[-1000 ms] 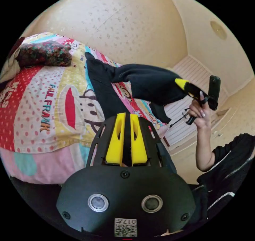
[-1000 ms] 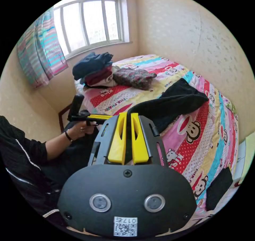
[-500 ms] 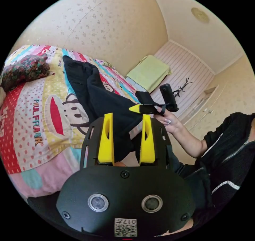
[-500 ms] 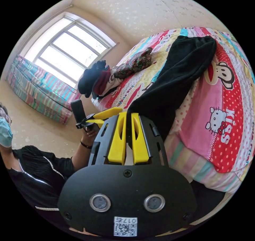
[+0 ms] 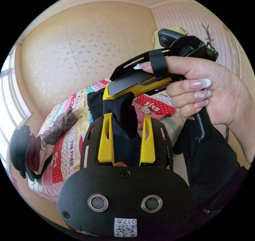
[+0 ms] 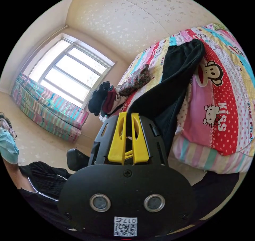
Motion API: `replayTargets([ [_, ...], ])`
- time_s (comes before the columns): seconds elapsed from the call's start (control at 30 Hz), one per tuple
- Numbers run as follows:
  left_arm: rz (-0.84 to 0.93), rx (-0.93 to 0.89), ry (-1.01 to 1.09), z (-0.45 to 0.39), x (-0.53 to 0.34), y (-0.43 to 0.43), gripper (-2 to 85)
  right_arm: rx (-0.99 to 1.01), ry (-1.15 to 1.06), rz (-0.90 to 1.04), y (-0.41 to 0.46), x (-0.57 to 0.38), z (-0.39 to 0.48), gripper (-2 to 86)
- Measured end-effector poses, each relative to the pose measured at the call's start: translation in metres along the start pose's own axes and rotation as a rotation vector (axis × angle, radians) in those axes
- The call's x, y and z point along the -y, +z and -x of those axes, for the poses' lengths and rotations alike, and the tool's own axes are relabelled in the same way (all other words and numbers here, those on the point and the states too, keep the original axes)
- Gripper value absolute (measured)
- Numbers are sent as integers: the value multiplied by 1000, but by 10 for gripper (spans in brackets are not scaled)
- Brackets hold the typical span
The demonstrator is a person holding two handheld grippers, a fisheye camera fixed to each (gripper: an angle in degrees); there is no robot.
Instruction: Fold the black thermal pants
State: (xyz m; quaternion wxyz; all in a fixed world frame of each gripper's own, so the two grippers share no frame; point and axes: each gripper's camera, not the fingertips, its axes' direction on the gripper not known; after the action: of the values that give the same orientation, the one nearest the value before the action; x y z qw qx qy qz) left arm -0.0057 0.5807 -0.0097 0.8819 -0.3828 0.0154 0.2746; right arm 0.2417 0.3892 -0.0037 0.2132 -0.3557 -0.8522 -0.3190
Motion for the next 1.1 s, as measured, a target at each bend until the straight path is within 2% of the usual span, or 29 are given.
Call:
replayTargets([
  [0.17, -51, -59, -103, -28, 0, -11, 162, 175, 135, -67, -15, -9, -34, 26],
  [0.23, -90, 7, -72, -45, -5, -17, 181, 211, 164, -88, -24, -8, -42, 27],
  [0.47, -58, 117, -122, -58, -16, -10, 173, 27, 38, -13, -21, -3, -8, 31],
  [0.57, -26, 155, -177, -49, -19, -6, 120, -5, -32, 34, -14, -6, -5, 40],
  [0.63, -75, -14, -248, -24, -29, -10, 60, -23, -79, 68, -17, -5, -8, 49],
  [0.73, -154, -285, -354, 17, -44, -6, 46, 30, -111, 89, -34, 0, -24, 70],
  [0.8, -145, -374, -357, 34, -46, 1, 42, 82, -88, 106, -41, 0, -40, 81],
  [1.1, -156, -521, -338, 77, -45, 15, 40, 225, 33, 47, -43, -35, -83, 134],
])
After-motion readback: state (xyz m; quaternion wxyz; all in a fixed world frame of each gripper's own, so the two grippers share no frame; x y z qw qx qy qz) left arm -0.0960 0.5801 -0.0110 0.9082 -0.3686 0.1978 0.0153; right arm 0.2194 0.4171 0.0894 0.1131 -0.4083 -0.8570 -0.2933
